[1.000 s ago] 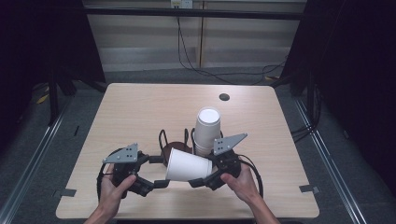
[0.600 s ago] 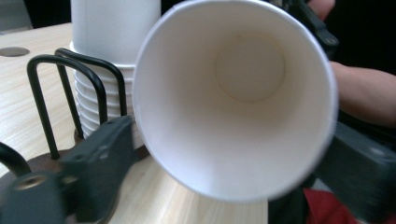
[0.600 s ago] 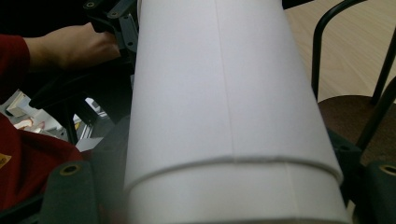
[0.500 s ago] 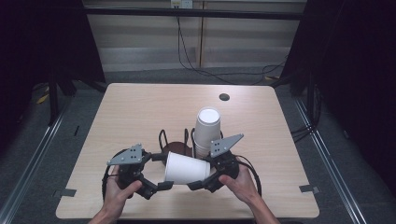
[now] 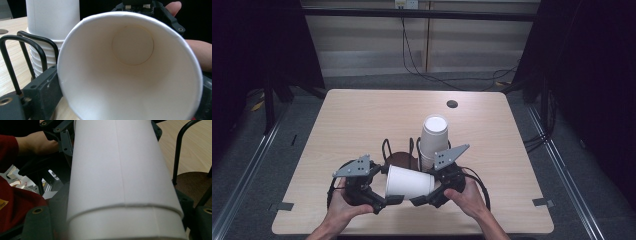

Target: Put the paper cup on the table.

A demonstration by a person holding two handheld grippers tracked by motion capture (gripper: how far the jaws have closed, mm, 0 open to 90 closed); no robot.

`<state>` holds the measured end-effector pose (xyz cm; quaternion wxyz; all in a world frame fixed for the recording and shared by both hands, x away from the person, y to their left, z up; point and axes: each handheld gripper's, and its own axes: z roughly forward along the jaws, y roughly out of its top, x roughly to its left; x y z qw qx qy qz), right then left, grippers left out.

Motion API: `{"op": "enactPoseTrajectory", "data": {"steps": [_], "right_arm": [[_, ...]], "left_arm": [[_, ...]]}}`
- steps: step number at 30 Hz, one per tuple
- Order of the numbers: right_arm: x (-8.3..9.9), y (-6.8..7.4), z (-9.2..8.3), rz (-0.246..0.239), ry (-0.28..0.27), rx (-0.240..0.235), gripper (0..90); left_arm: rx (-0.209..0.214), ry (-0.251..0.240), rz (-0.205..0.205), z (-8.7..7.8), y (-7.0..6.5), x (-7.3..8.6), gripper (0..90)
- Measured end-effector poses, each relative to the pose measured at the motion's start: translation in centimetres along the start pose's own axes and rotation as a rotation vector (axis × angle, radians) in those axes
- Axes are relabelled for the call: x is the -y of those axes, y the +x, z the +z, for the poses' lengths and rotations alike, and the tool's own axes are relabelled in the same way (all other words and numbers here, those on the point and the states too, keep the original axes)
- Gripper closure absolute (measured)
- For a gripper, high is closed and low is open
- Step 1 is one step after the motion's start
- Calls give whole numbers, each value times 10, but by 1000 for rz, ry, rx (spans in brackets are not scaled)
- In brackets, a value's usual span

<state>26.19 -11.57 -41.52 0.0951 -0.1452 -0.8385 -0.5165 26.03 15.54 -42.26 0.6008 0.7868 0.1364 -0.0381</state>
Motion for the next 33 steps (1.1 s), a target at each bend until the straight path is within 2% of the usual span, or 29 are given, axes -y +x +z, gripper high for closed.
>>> {"op": "enactPoseTrajectory", "data": {"steps": [7, 8, 12, 15, 16, 18, 22, 33], "right_arm": [[0, 0, -1, -1, 0, 4, 245], [0, 0, -1, 1, -8, 1, 245], [1, 0, -2, -3, -3, 0, 246], [2, -1, -2, -4, 1, -2, 247], [2, -1, -2, -4, 2, -3, 246], [3, -1, -2, -6, 4, 6, 243], [4, -4, -2, 5, -6, -2, 233], [7, -4, -1, 21, -13, 36, 169]], "left_arm": [[-2, -11, 3, 1, 0, 0, 52], [-9, -31, 13, 1, -2, 1, 53], [-11, -27, 14, 1, -3, 1, 63], [2, -18, 11, 0, -1, 1, 87], [21, -14, 7, 0, 1, 1, 93], [32, -6, 2, -1, 3, 1, 107], [49, -14, -5, -1, 5, 0, 131], [49, 1, -25, -1, 7, 0, 149]]}}
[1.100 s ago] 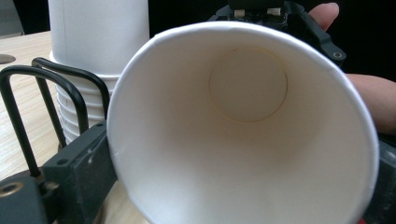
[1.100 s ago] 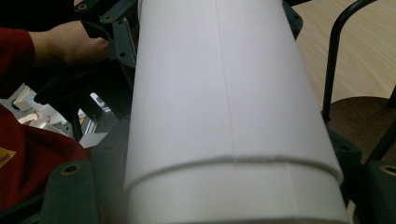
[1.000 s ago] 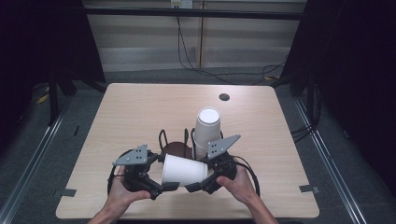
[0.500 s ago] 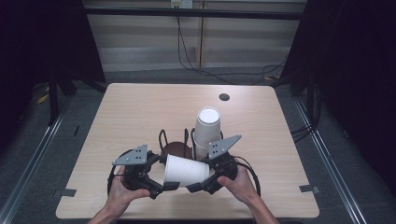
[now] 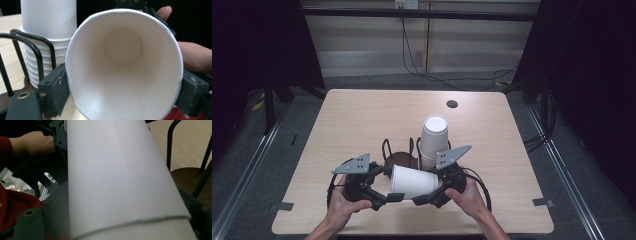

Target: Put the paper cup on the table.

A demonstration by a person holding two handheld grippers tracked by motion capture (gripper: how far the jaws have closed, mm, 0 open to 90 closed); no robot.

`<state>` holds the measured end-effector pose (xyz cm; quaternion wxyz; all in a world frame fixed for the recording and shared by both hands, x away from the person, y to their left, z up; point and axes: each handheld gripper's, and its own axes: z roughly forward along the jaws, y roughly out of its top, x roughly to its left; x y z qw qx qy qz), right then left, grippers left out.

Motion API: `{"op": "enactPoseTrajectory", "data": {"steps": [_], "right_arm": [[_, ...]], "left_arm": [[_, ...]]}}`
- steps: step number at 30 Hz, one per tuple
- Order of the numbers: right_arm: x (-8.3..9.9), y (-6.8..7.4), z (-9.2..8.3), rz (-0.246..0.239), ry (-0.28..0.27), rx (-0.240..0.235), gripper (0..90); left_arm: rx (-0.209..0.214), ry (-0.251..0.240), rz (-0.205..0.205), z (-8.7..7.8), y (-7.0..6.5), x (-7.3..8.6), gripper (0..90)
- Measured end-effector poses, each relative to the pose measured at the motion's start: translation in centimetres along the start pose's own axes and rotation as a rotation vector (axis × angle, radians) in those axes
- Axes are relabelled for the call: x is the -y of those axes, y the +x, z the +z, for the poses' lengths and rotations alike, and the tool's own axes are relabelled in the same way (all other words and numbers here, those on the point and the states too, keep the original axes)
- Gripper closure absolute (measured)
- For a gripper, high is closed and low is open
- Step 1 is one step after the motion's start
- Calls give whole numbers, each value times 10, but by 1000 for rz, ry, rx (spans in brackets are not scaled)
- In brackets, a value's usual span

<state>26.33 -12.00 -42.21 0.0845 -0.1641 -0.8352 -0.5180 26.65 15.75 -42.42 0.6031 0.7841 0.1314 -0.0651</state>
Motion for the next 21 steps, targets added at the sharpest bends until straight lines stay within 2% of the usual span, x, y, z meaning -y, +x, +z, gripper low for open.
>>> {"op": "enactPoseTrajectory", "data": {"steps": [6, 17, 21], "right_arm": [[0, 0, 0, 6, 21, 18, 142], [1, 1, -7, 11, -9, 49, 143], [1, 1, -9, 13, -13, 80, 142]], "left_arm": [[-13, 9, -7, -4, -2, 0, 149], [-43, 33, -16, -10, -3, -1, 149], [-59, 45, -18, -13, -1, -3, 149]]}}
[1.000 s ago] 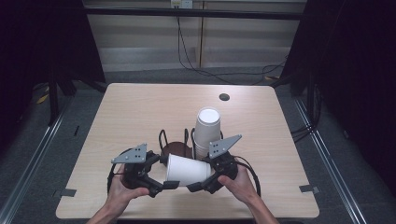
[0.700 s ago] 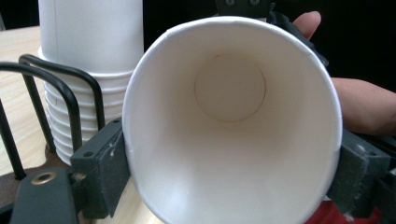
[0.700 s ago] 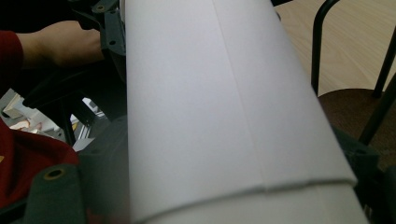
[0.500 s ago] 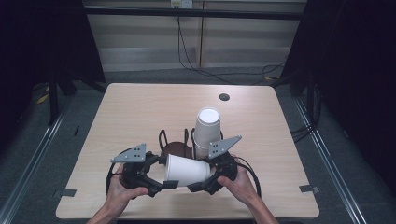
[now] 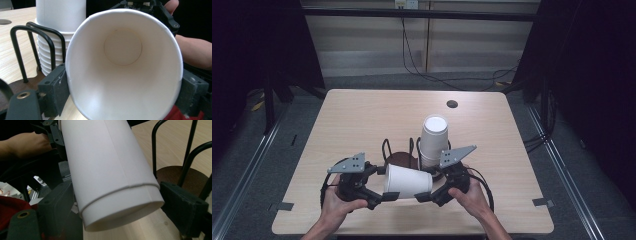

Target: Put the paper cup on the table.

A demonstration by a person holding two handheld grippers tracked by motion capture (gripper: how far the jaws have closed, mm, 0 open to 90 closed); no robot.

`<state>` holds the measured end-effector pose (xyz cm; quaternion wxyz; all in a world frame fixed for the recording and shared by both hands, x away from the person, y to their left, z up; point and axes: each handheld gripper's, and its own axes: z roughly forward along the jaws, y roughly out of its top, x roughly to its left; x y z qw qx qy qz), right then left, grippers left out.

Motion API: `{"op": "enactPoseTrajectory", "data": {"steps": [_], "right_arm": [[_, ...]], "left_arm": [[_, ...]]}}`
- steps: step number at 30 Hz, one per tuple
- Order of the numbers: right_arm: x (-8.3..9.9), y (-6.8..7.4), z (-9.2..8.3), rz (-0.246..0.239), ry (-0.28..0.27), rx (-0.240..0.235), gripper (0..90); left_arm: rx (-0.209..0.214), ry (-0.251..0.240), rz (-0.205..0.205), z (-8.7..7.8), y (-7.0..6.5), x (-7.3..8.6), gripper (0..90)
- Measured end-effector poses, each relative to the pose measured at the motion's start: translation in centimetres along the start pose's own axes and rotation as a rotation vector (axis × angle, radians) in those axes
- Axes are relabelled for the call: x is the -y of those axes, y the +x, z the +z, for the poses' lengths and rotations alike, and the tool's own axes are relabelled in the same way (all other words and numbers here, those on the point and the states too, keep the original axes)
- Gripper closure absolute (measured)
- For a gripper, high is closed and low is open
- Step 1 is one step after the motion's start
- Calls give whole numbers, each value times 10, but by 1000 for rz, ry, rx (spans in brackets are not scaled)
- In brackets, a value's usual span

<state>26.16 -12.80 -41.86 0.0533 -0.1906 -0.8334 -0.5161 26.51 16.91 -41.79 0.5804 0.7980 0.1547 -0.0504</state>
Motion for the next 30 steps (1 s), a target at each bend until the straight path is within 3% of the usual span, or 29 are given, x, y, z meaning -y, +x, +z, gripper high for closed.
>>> {"op": "enactPoseTrajectory", "data": {"steps": [15, 25, 26, 30], "right_arm": [[2, -2, -10, 9, -18, 65, 142], [5, -4, -21, 33, -44, 158, 144], [6, -4, -22, 38, -46, 188, 144], [7, -3, -24, 44, -53, 204, 144]], "left_arm": [[-26, 58, -6, -6, 1, -1, 149], [-63, 108, -19, -12, 3, -2, 149], [-69, 113, -29, -13, 4, -3, 149], [-69, 139, -26, -17, 6, -6, 147]]}}
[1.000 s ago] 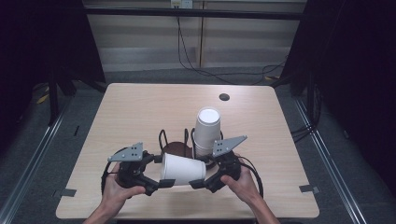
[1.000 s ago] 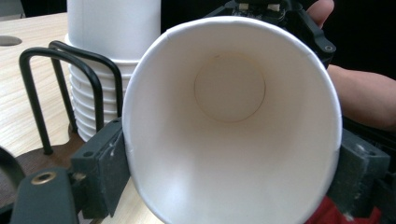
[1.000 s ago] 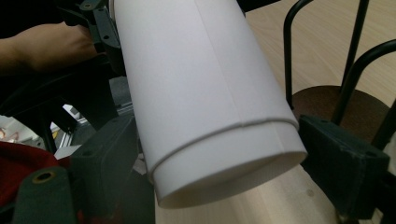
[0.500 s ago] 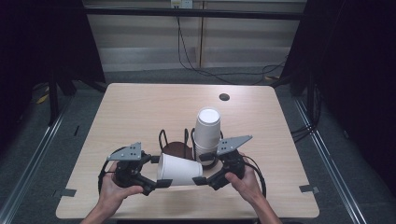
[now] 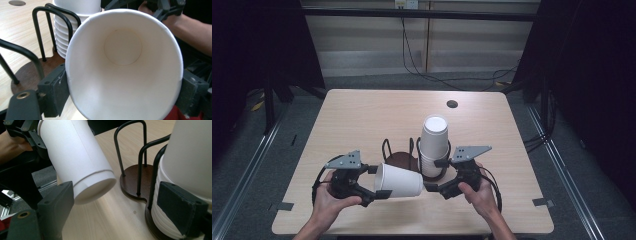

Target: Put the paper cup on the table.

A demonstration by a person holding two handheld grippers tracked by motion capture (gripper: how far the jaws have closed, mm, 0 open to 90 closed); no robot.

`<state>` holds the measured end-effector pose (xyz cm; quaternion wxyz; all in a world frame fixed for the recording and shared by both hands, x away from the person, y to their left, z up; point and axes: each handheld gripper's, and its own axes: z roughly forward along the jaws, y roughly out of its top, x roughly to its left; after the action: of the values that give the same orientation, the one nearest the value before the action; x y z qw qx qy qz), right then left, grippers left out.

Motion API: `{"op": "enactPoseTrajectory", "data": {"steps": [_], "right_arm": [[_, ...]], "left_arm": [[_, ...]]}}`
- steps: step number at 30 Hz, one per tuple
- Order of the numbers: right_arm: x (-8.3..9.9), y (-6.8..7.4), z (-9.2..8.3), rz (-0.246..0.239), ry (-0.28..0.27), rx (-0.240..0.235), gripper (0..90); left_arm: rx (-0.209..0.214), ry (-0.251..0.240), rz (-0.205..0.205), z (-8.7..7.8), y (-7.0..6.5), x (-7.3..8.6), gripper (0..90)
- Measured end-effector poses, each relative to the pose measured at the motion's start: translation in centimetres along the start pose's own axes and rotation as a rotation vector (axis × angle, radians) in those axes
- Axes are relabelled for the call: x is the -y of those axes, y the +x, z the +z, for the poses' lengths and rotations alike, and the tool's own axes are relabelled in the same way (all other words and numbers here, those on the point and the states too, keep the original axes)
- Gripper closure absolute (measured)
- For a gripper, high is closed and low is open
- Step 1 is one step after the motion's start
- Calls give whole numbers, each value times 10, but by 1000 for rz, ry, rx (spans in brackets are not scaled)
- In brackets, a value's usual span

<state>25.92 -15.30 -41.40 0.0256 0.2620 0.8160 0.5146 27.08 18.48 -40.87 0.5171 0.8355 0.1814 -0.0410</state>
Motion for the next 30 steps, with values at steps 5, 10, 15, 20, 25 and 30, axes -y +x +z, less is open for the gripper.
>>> {"op": "enactPoseTrajectory", "data": {"steps": [5, 10, 15, 20, 25, 30], "right_arm": [[4, -2, -5, 28, -9, 25, 144], [10, -4, -9, 33, 9, 54, 144], [22, -2, -18, 27, 20, 101, 143], [34, -4, -22, 42, 29, 125, 144], [36, -6, -21, 45, 33, 170, 144], [36, -8, -19, 51, 39, 189, 144]], "left_arm": [[-22, 27, -14, -7, 4, -3, 147], [-43, 43, -21, -17, 9, -3, 147], [-68, 75, -34, -23, 14, 0, 143], [-79, 123, -34, -25, 15, 3, 143], [-92, 151, -33, -29, 18, 5, 142], [-122, 178, -35, -39, 24, 7, 141]]}}
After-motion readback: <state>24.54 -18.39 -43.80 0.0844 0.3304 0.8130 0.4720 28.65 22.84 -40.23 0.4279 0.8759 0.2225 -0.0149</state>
